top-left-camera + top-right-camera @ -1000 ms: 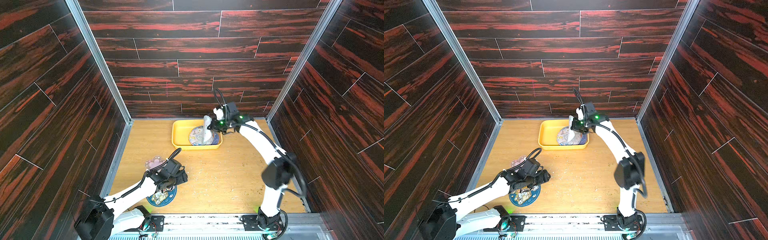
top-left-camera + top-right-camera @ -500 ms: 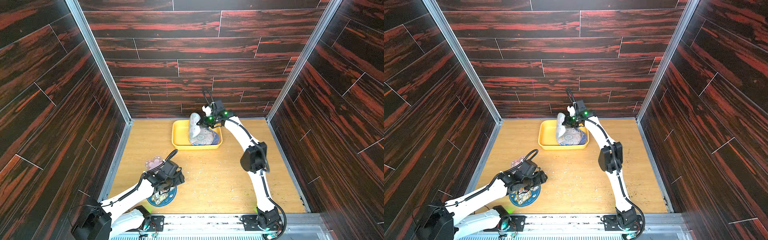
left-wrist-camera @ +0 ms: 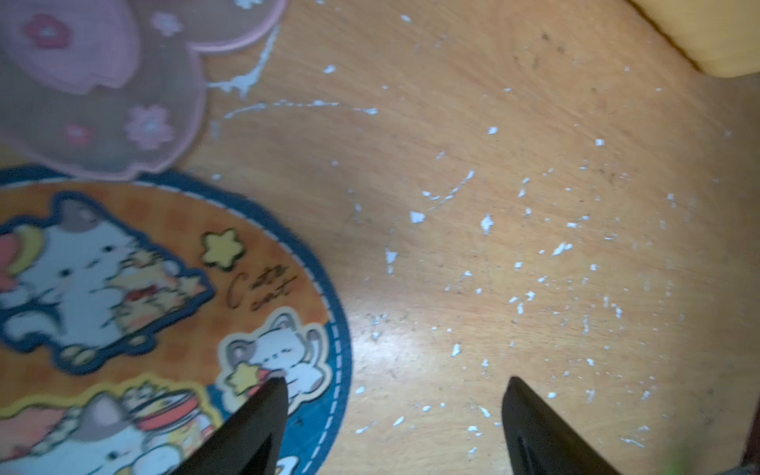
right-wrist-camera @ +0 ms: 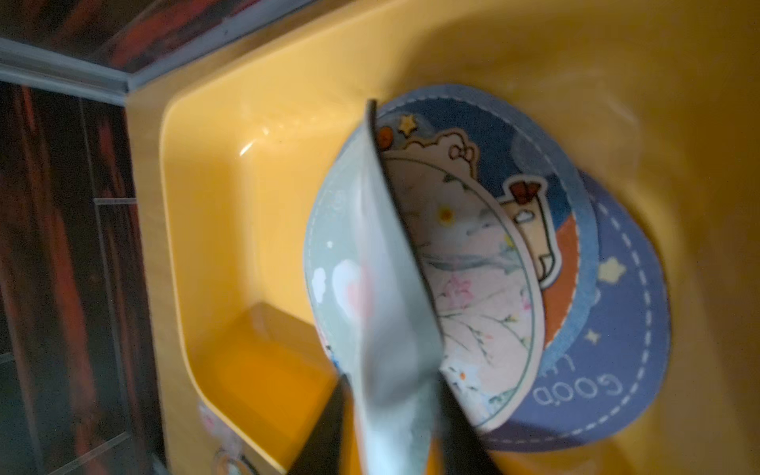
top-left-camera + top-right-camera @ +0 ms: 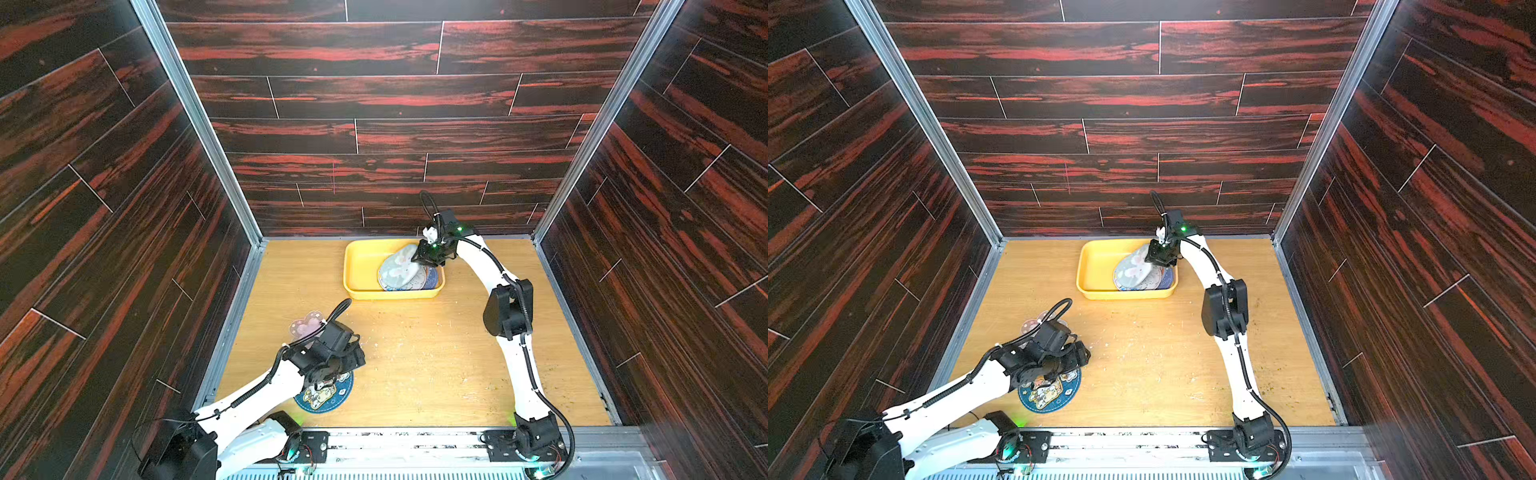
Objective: Put the coasters into the storage box
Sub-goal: Place the coaster in the storage box.
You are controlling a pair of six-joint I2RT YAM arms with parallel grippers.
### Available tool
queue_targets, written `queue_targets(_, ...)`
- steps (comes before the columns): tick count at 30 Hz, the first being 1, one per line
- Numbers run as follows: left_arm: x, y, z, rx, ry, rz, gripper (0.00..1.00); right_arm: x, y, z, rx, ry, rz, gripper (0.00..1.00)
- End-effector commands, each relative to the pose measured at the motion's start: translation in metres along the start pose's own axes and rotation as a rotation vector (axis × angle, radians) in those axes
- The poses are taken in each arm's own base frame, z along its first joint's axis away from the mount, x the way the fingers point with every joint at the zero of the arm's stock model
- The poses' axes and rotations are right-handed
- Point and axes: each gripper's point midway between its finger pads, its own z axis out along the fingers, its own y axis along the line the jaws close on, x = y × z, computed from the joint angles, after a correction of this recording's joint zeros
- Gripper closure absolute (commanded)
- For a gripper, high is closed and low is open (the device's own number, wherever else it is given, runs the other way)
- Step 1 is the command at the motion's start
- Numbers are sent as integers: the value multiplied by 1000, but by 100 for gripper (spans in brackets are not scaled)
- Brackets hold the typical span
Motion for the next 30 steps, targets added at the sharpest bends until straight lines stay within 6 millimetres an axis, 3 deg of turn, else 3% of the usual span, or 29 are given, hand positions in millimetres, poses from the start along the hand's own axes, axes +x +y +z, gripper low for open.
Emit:
queue_targets(1,-1,19,-6,-74,-23,-17,15,12,-6,1,55,30,-34,34)
queue_targets(6,-2,33,-15,-131,-41,-32,13,10,-2,-19,102,0,-69,24)
queue_targets(12,-4,51,-20,-197,-51,-65,12,22,7,-41,141,2,-110,20)
queue_targets(25,-21,118,-45,-428,-107,-218,5,81,51,-82,60,20,-156,14)
queue_targets(30,-20,141,-44,-473,-112,-285,4,101,60,-98,19,23,-156,13)
